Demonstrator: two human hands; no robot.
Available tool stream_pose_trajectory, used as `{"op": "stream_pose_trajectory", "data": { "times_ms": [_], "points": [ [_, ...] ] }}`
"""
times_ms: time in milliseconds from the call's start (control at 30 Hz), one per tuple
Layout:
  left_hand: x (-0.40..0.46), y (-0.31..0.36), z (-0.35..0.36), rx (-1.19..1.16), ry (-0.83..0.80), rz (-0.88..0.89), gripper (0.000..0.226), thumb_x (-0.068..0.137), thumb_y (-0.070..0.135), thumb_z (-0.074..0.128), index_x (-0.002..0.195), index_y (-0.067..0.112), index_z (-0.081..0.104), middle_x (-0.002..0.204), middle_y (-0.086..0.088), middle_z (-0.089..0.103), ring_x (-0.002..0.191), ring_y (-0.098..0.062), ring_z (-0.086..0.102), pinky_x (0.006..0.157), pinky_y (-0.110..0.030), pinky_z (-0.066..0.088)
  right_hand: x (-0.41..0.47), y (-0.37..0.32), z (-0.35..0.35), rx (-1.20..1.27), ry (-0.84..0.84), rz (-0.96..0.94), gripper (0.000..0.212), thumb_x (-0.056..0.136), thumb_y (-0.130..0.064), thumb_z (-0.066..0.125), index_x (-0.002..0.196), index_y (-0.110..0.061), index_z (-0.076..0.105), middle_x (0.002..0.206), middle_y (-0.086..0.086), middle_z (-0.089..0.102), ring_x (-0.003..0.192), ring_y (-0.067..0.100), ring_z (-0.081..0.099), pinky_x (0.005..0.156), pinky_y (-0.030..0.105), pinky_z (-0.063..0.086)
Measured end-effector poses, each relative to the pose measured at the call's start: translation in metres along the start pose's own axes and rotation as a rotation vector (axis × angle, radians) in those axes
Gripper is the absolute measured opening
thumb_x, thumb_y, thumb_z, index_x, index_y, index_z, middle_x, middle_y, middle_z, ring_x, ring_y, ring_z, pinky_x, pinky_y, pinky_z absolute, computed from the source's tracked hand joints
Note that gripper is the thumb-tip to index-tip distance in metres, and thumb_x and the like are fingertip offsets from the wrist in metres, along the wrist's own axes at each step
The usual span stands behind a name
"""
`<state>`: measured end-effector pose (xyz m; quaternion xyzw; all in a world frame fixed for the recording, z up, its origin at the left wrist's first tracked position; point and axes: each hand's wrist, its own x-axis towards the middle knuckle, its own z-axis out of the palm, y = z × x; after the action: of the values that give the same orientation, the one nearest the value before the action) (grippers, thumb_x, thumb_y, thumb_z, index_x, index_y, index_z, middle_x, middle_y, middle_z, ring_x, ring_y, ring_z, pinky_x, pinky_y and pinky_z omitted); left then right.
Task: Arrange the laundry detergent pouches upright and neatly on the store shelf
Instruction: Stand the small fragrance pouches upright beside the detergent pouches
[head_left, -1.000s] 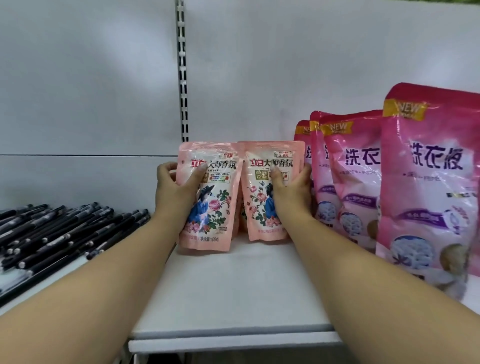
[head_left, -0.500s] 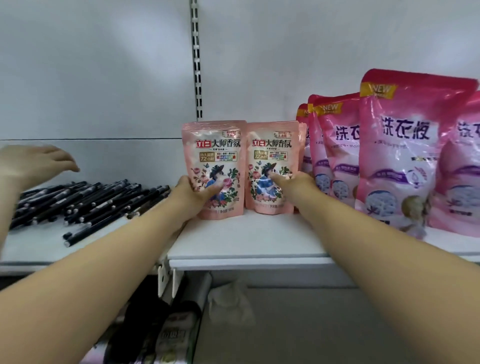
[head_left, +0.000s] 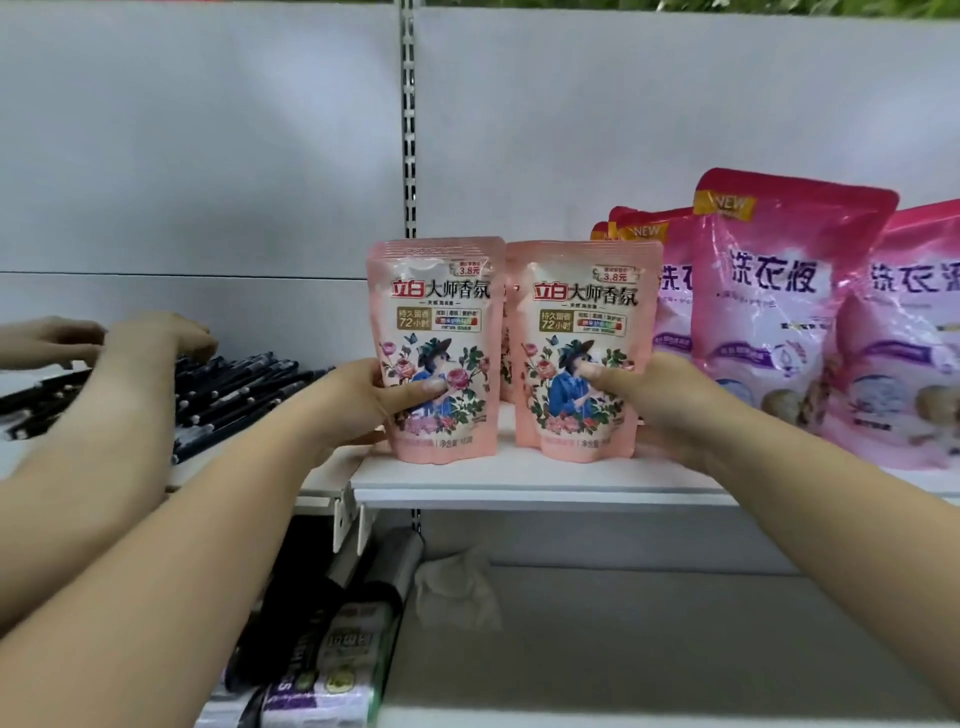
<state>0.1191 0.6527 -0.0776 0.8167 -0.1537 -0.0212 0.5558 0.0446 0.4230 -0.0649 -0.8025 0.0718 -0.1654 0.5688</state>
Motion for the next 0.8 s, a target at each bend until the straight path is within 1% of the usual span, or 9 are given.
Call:
{"op": "stream_pose_trajectory", "data": {
  "times_ms": [67, 133, 233, 300, 433, 533, 600, 700, 800],
  "points": [
    [-0.008, 0.006, -0.001, 0.012, 0.007, 0.007, 0.058, 0.061, 0.046, 0.069, 0.110, 0.018, 0.055, 0.106, -0.003, 0.067, 0.101, -0.023, 0.061, 0.088, -0.040, 0.048, -0.008, -0.007, -0.001, -0.006, 0.029, -0.063, 0.025, 0.089, -0.019, 0.058, 0.113, -0.013, 0.056, 0.106, 0.001, 0.066, 0.091, 0.018, 0.063, 0.085, 0.040, 0.051],
    [-0.011, 0.013, -0.001, -0.072, 0.067, 0.012, 0.089, 0.056, 0.047, 0.066, 0.133, 0.016, 0.036, 0.122, -0.010, 0.058, 0.109, -0.025, 0.055, 0.094, -0.045, 0.044, -0.016, -0.019, -0.004, -0.069, 0.084, -0.176, 0.049, 0.086, -0.023, 0.062, 0.129, -0.015, 0.042, 0.115, -0.002, 0.059, 0.103, 0.019, 0.058, 0.087, 0.035, 0.048],
    [-0.009, 0.028, -0.001, -0.271, 0.148, 0.038, 0.096, 0.058, 0.043, 0.066, 0.141, 0.022, 0.023, 0.121, -0.012, 0.055, 0.108, -0.027, 0.054, 0.094, -0.050, 0.043, -0.018, -0.043, -0.010, -0.164, 0.163, -0.328, 0.077, 0.079, -0.023, 0.071, 0.141, -0.023, 0.025, 0.134, 0.006, 0.046, 0.116, 0.018, 0.047, 0.100, 0.034, 0.039],
    [-0.010, 0.035, 0.004, -0.319, 0.137, 0.028, 0.091, 0.055, 0.042, 0.067, 0.136, 0.019, 0.031, 0.113, -0.009, 0.060, 0.098, -0.025, 0.060, 0.083, -0.048, 0.048, -0.013, -0.058, -0.014, -0.130, 0.193, -0.356, 0.068, 0.079, -0.015, 0.071, 0.135, -0.024, 0.034, 0.124, 0.006, 0.050, 0.110, 0.020, 0.053, 0.098, 0.035, 0.045],
    [-0.008, 0.036, 0.019, -0.318, 0.167, 0.055, 0.061, 0.069, 0.035, 0.069, 0.120, 0.018, 0.041, 0.107, -0.007, 0.062, 0.083, -0.018, 0.061, 0.068, -0.040, 0.050, -0.006, -0.073, -0.023, -0.180, 0.159, -0.385, 0.028, 0.081, -0.004, 0.067, 0.100, -0.021, 0.057, 0.093, -0.002, 0.062, 0.079, 0.011, 0.062, 0.073, 0.022, 0.054],
    [-0.009, 0.041, 0.018, -0.298, 0.263, 0.095, 0.086, 0.065, 0.042, 0.069, 0.136, 0.022, 0.025, 0.122, -0.012, 0.055, 0.088, -0.021, 0.059, 0.083, -0.046, 0.048, -0.010, -0.078, -0.032, -0.363, 0.148, -0.413, 0.035, 0.083, -0.006, 0.066, 0.111, -0.024, 0.052, 0.099, -0.005, 0.054, 0.071, 0.007, 0.056, 0.058, 0.009, 0.048],
    [-0.012, 0.050, 0.012, -0.176, 0.421, 0.236, 0.100, 0.058, 0.050, 0.068, 0.141, 0.024, 0.017, 0.135, -0.014, 0.045, 0.107, -0.025, 0.051, 0.097, -0.042, 0.039, -0.012, -0.082, -0.034, -0.546, 0.121, -0.442, 0.051, 0.082, -0.010, 0.067, 0.126, -0.024, 0.045, 0.109, -0.004, 0.049, 0.071, 0.007, 0.052, 0.054, 0.012, 0.045],
    [-0.020, 0.079, 0.005, 0.193, 0.615, 0.548, 0.095, 0.058, 0.058, 0.063, 0.139, 0.023, 0.029, 0.141, -0.004, 0.040, 0.128, -0.019, 0.037, 0.098, -0.030, 0.030, -0.011, -0.093, -0.034, -0.676, 0.082, -0.499, 0.061, 0.081, -0.016, 0.069, 0.135, -0.020, 0.041, 0.108, -0.004, 0.051, 0.087, 0.012, 0.053, 0.066, 0.021, 0.042],
    [-0.014, 0.111, 0.001, 0.628, 0.478, 0.566, 0.091, 0.052, 0.065, 0.053, 0.130, 0.019, 0.044, 0.130, -0.003, 0.052, 0.120, -0.022, 0.047, 0.100, -0.038, 0.037, -0.009, -0.111, -0.035, -0.769, 0.008, -0.473, 0.037, 0.083, -0.005, 0.063, 0.117, -0.018, 0.061, 0.099, -0.004, 0.063, 0.082, 0.012, 0.057, 0.064, 0.018, 0.047]
  ]
}}
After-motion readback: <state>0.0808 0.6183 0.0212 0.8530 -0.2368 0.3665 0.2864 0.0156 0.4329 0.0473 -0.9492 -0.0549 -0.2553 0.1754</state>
